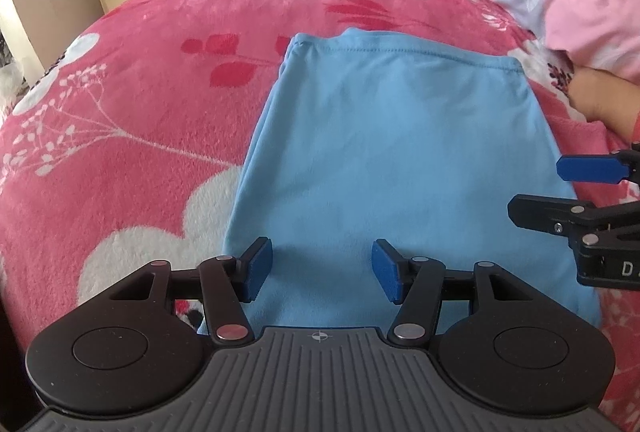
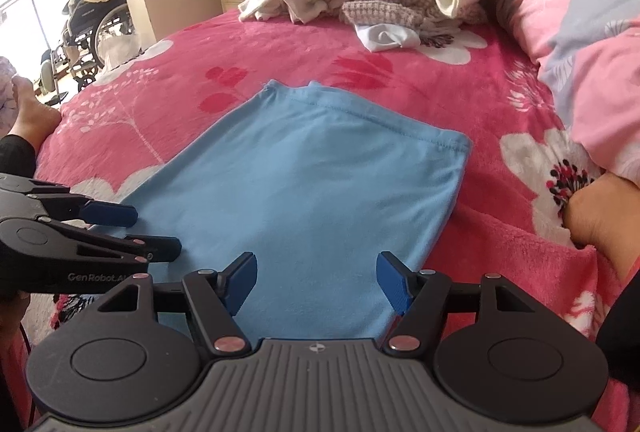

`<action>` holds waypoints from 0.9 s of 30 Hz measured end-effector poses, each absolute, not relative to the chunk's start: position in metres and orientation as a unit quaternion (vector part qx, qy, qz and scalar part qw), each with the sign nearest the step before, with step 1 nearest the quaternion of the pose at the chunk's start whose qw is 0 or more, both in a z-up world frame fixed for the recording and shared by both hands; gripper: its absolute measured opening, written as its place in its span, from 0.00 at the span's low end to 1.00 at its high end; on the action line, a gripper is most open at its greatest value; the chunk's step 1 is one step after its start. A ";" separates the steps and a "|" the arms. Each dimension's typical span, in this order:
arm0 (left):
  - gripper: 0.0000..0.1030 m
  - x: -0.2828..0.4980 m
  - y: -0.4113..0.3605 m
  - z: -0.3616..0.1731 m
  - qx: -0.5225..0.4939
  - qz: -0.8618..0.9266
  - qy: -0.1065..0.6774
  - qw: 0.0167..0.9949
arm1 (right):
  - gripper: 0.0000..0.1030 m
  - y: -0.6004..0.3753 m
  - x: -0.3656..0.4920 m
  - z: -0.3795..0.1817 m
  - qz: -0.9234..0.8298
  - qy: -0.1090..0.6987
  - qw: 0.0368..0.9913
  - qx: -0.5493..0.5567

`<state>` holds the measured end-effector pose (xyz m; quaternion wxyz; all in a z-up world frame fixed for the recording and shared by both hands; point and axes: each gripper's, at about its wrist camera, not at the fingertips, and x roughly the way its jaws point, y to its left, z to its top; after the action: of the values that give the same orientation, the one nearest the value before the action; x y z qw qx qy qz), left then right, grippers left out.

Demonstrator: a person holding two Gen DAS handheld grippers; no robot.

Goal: Fold clothes
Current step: 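Move both grippers down to the end edge of the folded blue shirt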

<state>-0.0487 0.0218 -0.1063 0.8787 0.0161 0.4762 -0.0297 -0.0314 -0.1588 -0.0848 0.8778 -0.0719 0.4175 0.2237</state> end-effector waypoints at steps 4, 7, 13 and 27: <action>0.56 -0.049 0.022 -0.107 0.016 -0.029 0.478 0.878 | 0.67 -0.156 -0.034 -0.086 0.230 0.416 0.876 -0.083; 0.56 -0.049 0.021 -0.107 0.018 -0.029 0.478 0.878 | 0.67 -0.154 -0.035 -0.088 0.233 0.418 0.874 -0.087; 0.56 -0.049 0.022 -0.107 0.018 -0.029 0.478 0.878 | 0.66 -0.153 -0.037 -0.092 0.234 0.422 0.871 -0.091; 0.57 -0.048 0.022 -0.108 0.015 -0.027 0.480 0.877 | 0.66 -0.149 -0.040 -0.095 0.239 0.422 0.868 -0.105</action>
<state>-0.0480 0.0220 -0.1076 0.8767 0.0149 0.4801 -0.0269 -0.0403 -0.1487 -0.0951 0.8681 -0.1054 0.4221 0.2388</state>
